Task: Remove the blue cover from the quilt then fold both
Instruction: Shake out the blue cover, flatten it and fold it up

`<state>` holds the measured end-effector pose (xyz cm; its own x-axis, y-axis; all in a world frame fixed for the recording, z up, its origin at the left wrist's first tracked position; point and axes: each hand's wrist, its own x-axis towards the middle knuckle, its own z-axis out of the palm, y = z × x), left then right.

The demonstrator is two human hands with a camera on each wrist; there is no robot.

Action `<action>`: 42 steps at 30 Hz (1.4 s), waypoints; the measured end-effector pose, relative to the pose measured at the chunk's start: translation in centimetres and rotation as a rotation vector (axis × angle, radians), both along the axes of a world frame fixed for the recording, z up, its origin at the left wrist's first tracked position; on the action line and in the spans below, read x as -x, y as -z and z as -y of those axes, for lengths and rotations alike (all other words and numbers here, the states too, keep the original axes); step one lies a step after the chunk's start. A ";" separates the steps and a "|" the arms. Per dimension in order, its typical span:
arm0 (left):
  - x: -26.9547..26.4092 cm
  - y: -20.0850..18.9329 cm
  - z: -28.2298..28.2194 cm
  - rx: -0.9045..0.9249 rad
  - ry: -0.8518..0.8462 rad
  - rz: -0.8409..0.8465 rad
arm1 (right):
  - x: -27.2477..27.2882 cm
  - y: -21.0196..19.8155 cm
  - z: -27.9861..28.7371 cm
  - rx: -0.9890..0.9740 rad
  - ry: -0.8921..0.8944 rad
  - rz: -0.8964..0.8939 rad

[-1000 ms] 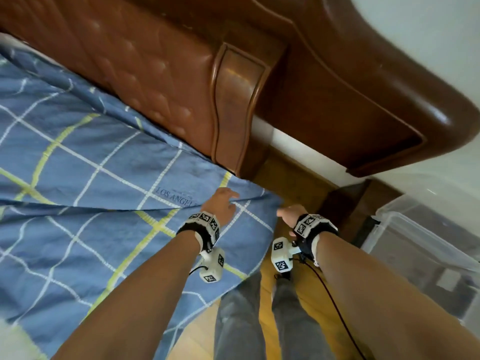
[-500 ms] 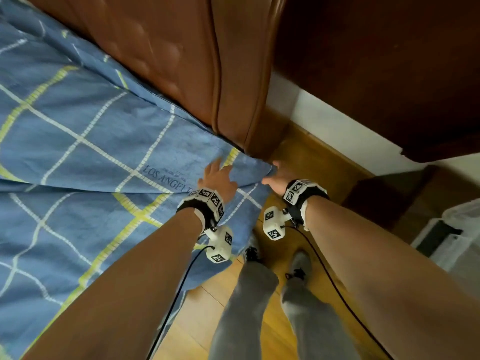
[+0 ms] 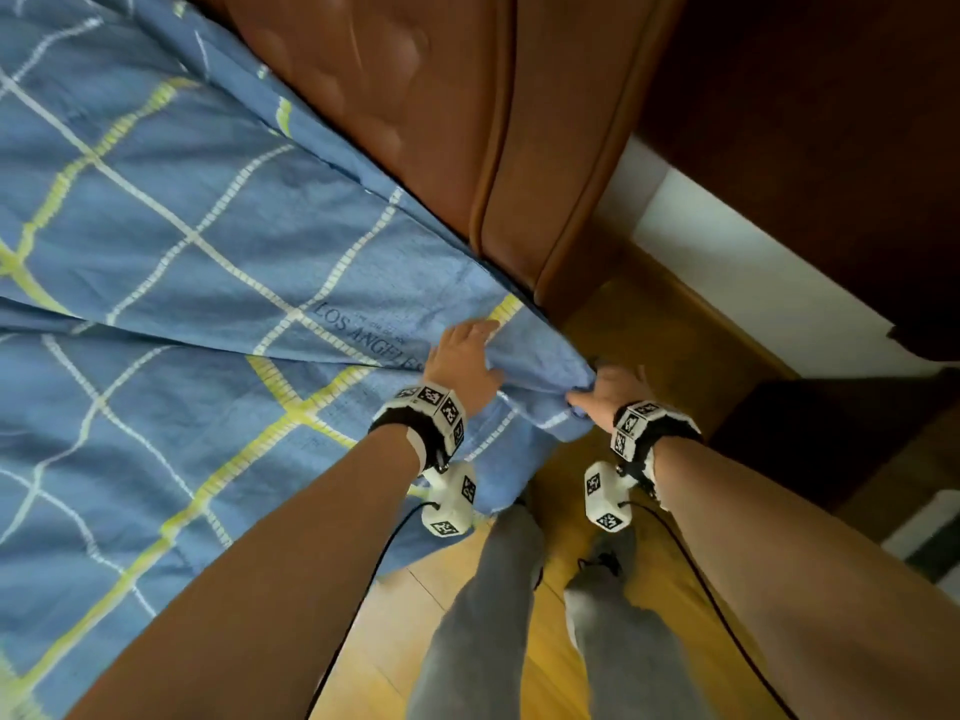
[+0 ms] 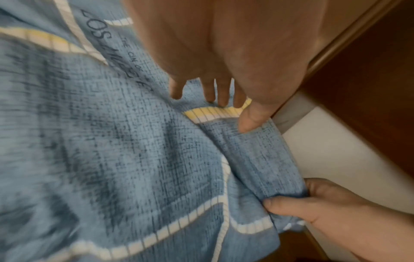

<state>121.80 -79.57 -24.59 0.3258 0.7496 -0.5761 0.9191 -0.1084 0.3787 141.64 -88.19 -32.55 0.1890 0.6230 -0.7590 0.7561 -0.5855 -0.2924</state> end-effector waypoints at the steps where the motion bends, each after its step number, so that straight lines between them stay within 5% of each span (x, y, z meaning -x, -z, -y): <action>1: -0.2 -1.4 0.9 -0.002 -0.016 -0.008 | -0.6 -1.7 0.9 0.034 0.054 -0.020; 9: -1.1 -15.9 4.8 0.118 -0.059 0.023 | -2.7 -19.9 4.0 0.218 -0.082 -0.016; 13: 0.3 -23.2 6.9 0.062 -0.196 0.076 | -1.8 -27.7 3.7 0.034 0.067 -0.203; 18: 3.7 -30.6 11.2 0.156 -0.223 0.106 | 1.9 -37.3 1.9 -0.238 -0.041 -0.472; 26: 8.5 -40.1 17.3 0.052 -0.394 0.139 | 12.1 -45.1 -0.5 -0.413 -0.122 -0.663; 34: 17.6 -42.9 19.2 -0.138 -0.612 -0.275 | 20.5 -53.0 -1.8 -0.649 0.209 -0.754; 38: 21.3 -41.7 18.1 -0.089 -0.669 -0.139 | 25.5 -54.1 -4.2 -0.418 0.472 -1.061; 42: 24.0 -40.5 14.6 -0.156 -0.717 -0.085 | 30.4 -55.7 -6.8 -0.357 0.474 -1.096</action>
<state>97.78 -94.22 15.86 -0.3159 0.8369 -0.4470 0.8100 0.4832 0.3322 111.26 -81.37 23.19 -0.1739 0.8700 -0.4614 -0.2504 -0.4922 -0.8337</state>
